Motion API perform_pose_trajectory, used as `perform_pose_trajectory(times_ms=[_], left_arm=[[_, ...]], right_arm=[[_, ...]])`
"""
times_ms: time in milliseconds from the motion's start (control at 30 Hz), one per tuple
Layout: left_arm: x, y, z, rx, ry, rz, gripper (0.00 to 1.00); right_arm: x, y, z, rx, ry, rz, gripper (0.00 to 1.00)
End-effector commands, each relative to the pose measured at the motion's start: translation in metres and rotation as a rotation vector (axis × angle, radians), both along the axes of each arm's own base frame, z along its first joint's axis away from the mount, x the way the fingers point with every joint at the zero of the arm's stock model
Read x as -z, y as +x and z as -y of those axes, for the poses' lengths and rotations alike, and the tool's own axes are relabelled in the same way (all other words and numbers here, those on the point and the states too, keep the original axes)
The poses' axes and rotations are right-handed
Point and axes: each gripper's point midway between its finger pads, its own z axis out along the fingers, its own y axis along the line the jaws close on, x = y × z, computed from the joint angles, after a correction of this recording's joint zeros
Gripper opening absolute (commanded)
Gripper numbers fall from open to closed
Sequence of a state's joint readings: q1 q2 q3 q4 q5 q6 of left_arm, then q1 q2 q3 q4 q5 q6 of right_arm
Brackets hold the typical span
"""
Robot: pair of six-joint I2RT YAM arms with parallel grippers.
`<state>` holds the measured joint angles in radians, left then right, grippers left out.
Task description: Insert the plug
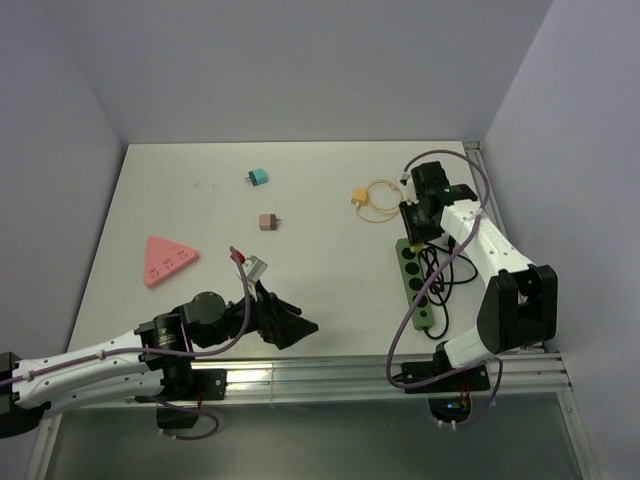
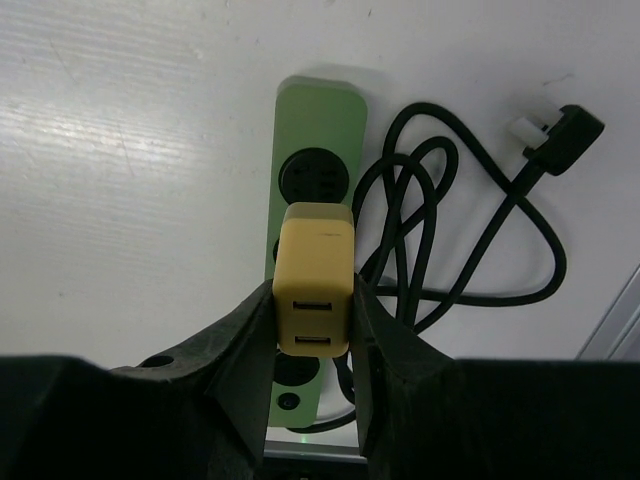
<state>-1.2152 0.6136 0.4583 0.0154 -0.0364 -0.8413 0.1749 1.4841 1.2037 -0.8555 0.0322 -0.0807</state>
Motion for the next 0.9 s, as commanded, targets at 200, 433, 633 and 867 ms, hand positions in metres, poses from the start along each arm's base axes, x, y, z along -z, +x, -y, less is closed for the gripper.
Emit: perform_pose_trajectory(times_ms=[200,433,633,867], left_arm=[[0.000,-0.003,0.002,0.011,-0.039,-0.019,0.97],[0.003,-0.001,0.005,0.007,-0.032,-0.026,0.97],[0.005,-0.002,0.009,0.016,-0.025,-0.033,0.97],[0.008,-0.001,0.012,0.016,-0.013,-0.036,0.97]], right_arm=[[0.000,0.000,-0.010,-0.068,0.053,0.071,0.00],[0.012,0.003,-0.004,-0.058,0.022,0.076,0.00],[0.036,-0.001,0.007,-0.055,-0.022,0.036,0.00],[0.032,0.003,0.011,-0.036,-0.020,0.054,0.00]])
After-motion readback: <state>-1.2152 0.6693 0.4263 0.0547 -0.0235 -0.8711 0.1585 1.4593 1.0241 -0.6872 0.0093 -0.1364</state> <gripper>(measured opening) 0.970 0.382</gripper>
